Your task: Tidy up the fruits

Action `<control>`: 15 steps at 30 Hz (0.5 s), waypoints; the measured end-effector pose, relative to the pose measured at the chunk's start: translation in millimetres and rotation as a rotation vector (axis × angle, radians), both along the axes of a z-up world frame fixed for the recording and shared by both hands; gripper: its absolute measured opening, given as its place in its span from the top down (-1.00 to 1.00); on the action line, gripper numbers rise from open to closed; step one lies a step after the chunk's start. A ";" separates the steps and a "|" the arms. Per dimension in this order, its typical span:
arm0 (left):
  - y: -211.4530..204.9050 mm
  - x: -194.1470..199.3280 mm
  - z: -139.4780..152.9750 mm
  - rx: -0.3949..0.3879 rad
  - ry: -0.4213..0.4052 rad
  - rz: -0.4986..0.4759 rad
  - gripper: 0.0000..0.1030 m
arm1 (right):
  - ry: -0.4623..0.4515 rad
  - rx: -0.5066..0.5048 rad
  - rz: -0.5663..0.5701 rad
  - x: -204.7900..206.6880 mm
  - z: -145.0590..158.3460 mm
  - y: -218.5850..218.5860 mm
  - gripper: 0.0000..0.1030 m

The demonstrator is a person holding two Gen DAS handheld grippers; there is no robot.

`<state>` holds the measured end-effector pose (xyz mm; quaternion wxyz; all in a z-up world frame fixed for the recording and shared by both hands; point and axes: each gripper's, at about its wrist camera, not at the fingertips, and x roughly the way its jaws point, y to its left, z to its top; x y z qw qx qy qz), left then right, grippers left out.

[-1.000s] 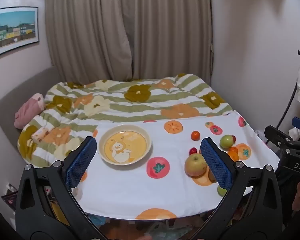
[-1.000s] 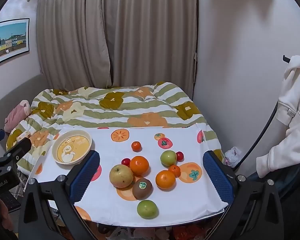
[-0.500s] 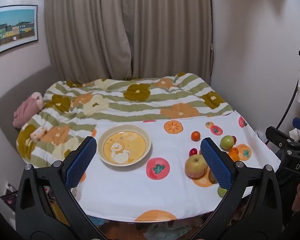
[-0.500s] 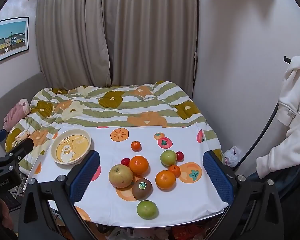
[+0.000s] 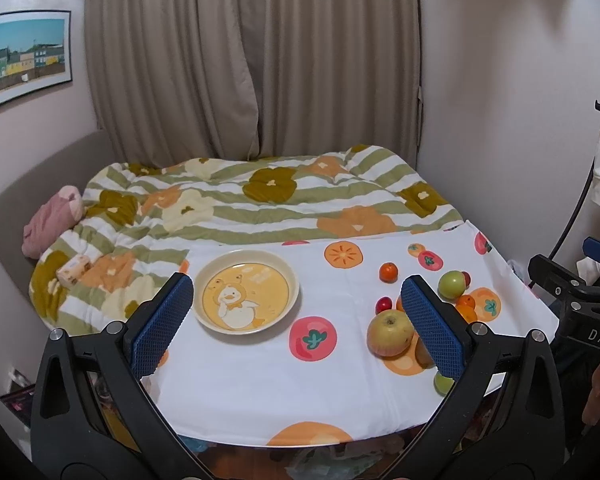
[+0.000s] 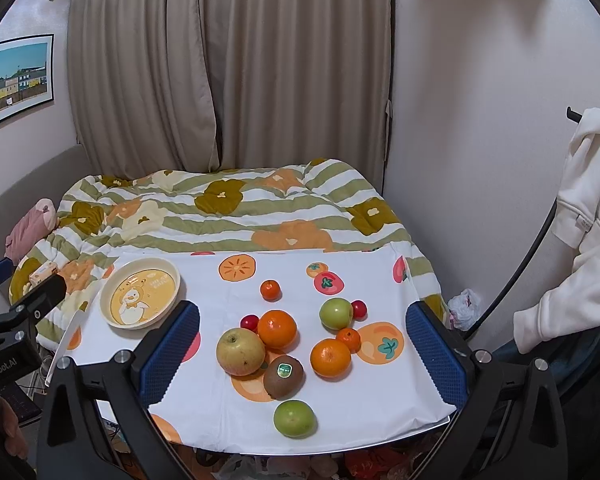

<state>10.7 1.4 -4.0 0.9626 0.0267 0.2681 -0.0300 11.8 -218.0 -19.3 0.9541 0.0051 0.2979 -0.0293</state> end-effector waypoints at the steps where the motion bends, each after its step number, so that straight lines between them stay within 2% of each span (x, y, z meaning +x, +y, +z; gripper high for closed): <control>1: -0.6 0.1 -0.2 -0.001 0.000 -0.001 -1.00 | 0.001 0.001 0.001 -0.2 0.2 0.1 -1.00; 15: -0.7 0.6 -2.8 -0.002 0.002 0.000 -1.00 | 0.006 0.001 -0.001 -1.6 1.9 2.3 -1.00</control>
